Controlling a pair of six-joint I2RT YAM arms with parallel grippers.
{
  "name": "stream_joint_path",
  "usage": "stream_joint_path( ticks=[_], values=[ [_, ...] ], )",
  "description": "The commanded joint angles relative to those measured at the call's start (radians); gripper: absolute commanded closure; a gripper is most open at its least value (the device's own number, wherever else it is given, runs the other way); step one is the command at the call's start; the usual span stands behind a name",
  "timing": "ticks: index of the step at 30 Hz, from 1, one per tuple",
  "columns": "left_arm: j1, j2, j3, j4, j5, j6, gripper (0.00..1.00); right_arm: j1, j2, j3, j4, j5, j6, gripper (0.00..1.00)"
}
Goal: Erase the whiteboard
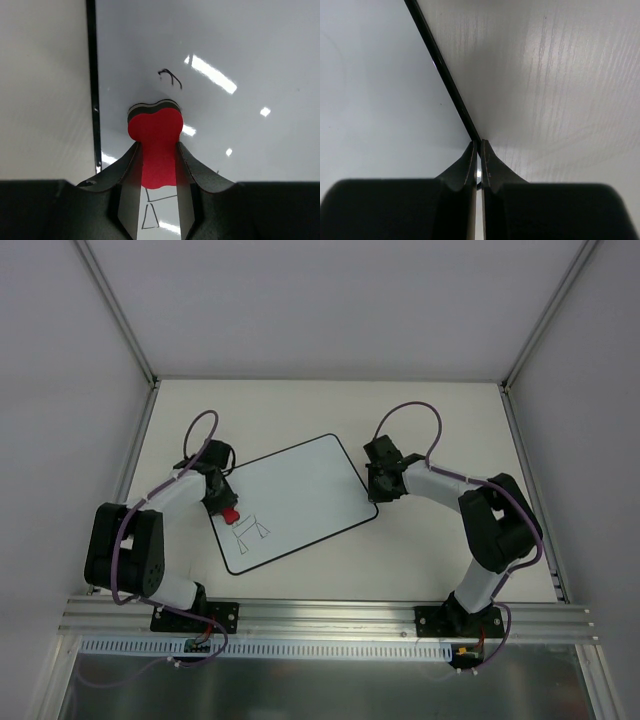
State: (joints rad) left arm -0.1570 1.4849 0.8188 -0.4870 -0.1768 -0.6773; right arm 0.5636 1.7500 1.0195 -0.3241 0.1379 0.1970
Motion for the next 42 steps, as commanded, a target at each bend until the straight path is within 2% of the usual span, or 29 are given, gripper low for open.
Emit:
stream_joint_path(
  ticks=[1, 3, 7, 17, 22, 25, 30, 38, 42],
  values=[
    [-0.085, 0.045, -0.098, -0.134, 0.088, -0.083, 1.00, 0.012, 0.149, -0.085, -0.127, -0.015, -0.016, 1.00],
    [-0.120, 0.041, -0.115, -0.134, 0.105, -0.109, 1.00, 0.012, 0.148, -0.085, -0.127, -0.014, -0.019, 1.00],
    [-0.116, 0.049, -0.086, -0.139, 0.074, -0.082, 1.00, 0.012, 0.144, -0.087, -0.125, -0.014, -0.021, 1.00],
    [0.089, 0.256, 0.259, -0.173, 0.036, 0.117, 1.00, 0.012, 0.135, -0.087, -0.128, -0.014, -0.024, 1.00],
    [0.108, 0.345, 0.353, -0.183, 0.022, 0.177, 1.00, 0.010, 0.135, -0.085, -0.127, -0.014, -0.025, 1.00],
    [0.106, 0.354, 0.367, -0.183, 0.065, 0.179, 1.00, 0.012, 0.138, -0.084, -0.127, -0.014, -0.027, 1.00],
    [0.037, 0.315, 0.310, -0.182, 0.085, 0.177, 1.00, 0.012, 0.141, -0.079, -0.127, -0.011, -0.030, 1.00],
    [-0.214, 0.264, 0.233, -0.183, 0.160, 0.142, 1.00, 0.012, 0.161, -0.070, -0.125, -0.012, -0.041, 1.00],
    [-0.222, 0.262, 0.246, -0.183, 0.145, 0.105, 1.00, 0.012, 0.166, -0.065, -0.125, -0.012, -0.041, 1.00]
  ],
)
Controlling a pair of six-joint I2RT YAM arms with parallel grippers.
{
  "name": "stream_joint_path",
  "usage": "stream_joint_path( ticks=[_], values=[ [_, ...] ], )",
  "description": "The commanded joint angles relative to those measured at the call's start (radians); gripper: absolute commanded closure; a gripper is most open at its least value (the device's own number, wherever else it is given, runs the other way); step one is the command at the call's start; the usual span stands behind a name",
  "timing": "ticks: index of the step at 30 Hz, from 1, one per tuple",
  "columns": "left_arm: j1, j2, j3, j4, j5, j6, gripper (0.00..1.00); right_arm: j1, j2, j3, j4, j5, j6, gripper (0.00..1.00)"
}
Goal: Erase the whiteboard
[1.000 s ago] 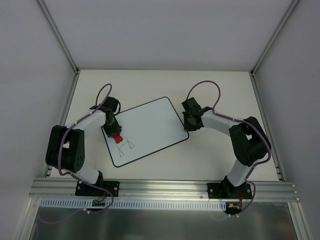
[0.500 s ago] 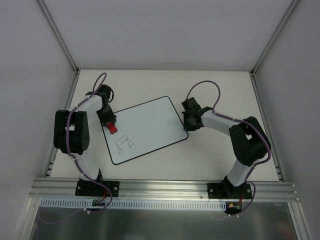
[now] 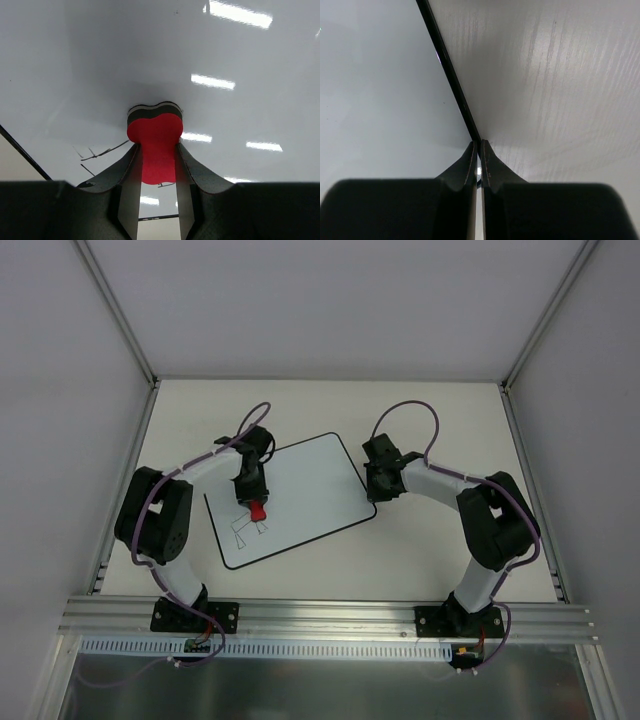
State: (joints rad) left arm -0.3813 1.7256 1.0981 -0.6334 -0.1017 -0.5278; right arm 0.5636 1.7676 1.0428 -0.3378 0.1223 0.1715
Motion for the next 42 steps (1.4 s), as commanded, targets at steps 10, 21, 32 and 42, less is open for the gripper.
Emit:
stream_joint_path(
  ticks=[10, 21, 32, 42],
  values=[
    [0.284, 0.026, 0.032, -0.035, 0.013, 0.023, 1.00, 0.012, 0.133, -0.095, -0.113, 0.004, -0.024, 1.00],
    [0.318, 0.013, -0.067, -0.032, 0.051, -0.018, 1.00, 0.010, 0.133, -0.093, -0.112, -0.009, -0.024, 1.00],
    [-0.106, -0.049, -0.199, -0.028, 0.089, -0.196, 1.00, 0.012, 0.141, -0.081, -0.107, -0.019, -0.024, 1.00],
    [-0.139, 0.083, 0.003, -0.028, 0.076, -0.189, 1.00, 0.010, 0.128, -0.098, -0.109, -0.006, -0.026, 1.00]
  ],
)
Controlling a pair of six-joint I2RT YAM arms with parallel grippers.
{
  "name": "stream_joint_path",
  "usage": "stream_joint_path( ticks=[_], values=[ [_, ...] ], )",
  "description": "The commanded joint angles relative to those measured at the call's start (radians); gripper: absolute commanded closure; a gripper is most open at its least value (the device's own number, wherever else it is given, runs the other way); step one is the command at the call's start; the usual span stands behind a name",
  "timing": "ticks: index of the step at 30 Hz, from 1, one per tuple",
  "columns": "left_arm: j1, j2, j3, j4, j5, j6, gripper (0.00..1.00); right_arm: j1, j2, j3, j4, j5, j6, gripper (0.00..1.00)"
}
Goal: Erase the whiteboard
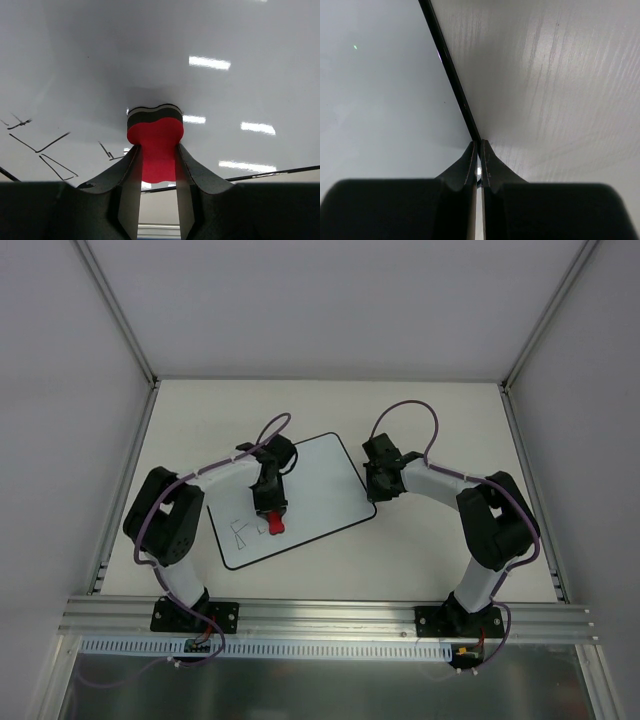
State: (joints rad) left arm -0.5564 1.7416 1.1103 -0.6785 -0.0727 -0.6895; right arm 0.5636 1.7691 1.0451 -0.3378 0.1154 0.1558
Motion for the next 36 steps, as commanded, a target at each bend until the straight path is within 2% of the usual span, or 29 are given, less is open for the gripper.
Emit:
stream_joint_path(
  ticks=[1, 4, 11, 14, 20, 23, 26, 32, 36],
  values=[
    [0.053, 0.067, -0.012, 0.016, 0.044, -0.024, 1.00, 0.012, 0.125, -0.103, -0.109, 0.001, -0.009, 1.00],
    [0.139, 0.036, -0.058, 0.017, 0.013, -0.012, 1.00, 0.012, 0.121, -0.105, -0.109, 0.001, -0.010, 1.00],
    [0.378, -0.149, -0.225, 0.016, -0.062, 0.036, 1.00, 0.012, 0.125, -0.102, -0.106, -0.005, -0.010, 1.00],
    [0.449, -0.204, -0.277, 0.013, -0.087, 0.054, 1.00, 0.012, 0.127, -0.097, -0.107, -0.011, -0.009, 1.00],
    [0.469, -0.243, -0.343, 0.004, -0.079, 0.044, 1.00, 0.012, 0.124, -0.099, -0.102, -0.014, -0.010, 1.00],
    [0.416, -0.241, -0.382, 0.007, -0.050, -0.004, 1.00, 0.012, 0.121, -0.103, -0.102, -0.014, -0.010, 1.00],
    [0.250, -0.208, -0.360, 0.005, -0.061, -0.056, 1.00, 0.012, 0.127, -0.105, -0.101, -0.016, -0.010, 1.00],
    [0.025, -0.059, -0.218, 0.005, 0.004, -0.146, 1.00, 0.012, 0.124, -0.103, -0.101, -0.016, -0.012, 1.00],
    [-0.031, 0.009, -0.121, 0.005, 0.027, -0.151, 1.00, 0.012, 0.118, -0.109, -0.101, -0.010, -0.010, 1.00]
  ],
)
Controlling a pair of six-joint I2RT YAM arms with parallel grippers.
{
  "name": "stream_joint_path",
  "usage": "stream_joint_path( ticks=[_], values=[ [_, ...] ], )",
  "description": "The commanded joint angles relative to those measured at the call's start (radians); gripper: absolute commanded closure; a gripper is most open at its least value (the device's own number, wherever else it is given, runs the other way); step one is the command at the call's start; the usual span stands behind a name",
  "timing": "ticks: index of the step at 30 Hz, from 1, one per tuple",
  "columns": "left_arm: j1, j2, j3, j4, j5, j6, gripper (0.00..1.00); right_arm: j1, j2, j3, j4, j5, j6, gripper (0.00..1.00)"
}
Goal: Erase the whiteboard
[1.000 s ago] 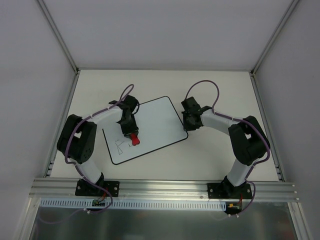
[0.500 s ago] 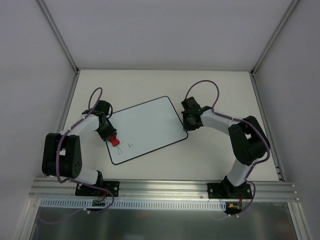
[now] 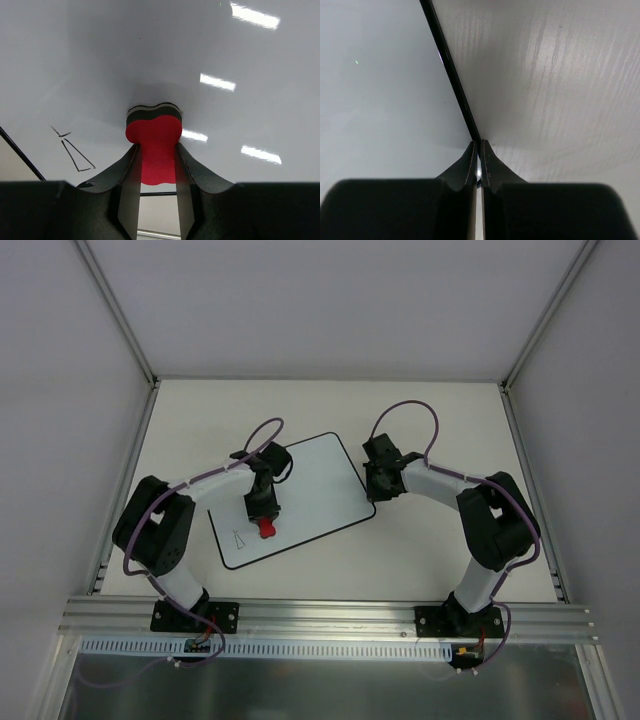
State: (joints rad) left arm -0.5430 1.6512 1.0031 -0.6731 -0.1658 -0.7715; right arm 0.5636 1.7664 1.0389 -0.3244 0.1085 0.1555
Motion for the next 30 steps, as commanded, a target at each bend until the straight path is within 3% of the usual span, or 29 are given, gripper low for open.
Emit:
stream_joint_path(
  ticks=[1, 6, 14, 24, 30],
  values=[
    [-0.048, 0.104, -0.006, -0.002, 0.120, -0.068, 1.00, 0.012, 0.120, -0.105, -0.116, -0.003, -0.010, 1.00],
    [-0.026, 0.065, -0.070, -0.006, 0.069, -0.078, 1.00, 0.012, 0.114, -0.109, -0.114, -0.003, -0.011, 1.00],
    [0.263, -0.157, -0.284, -0.006, 0.017, -0.009, 1.00, 0.012, 0.113, -0.120, -0.104, -0.013, -0.011, 1.00],
    [0.314, -0.248, -0.297, -0.060, -0.017, -0.018, 1.00, 0.012, 0.102, -0.128, -0.097, -0.020, -0.014, 1.00],
    [0.419, -0.278, -0.302, -0.126, -0.081, 0.053, 1.00, 0.010, 0.090, -0.146, -0.087, -0.020, -0.014, 1.00]
  ],
)
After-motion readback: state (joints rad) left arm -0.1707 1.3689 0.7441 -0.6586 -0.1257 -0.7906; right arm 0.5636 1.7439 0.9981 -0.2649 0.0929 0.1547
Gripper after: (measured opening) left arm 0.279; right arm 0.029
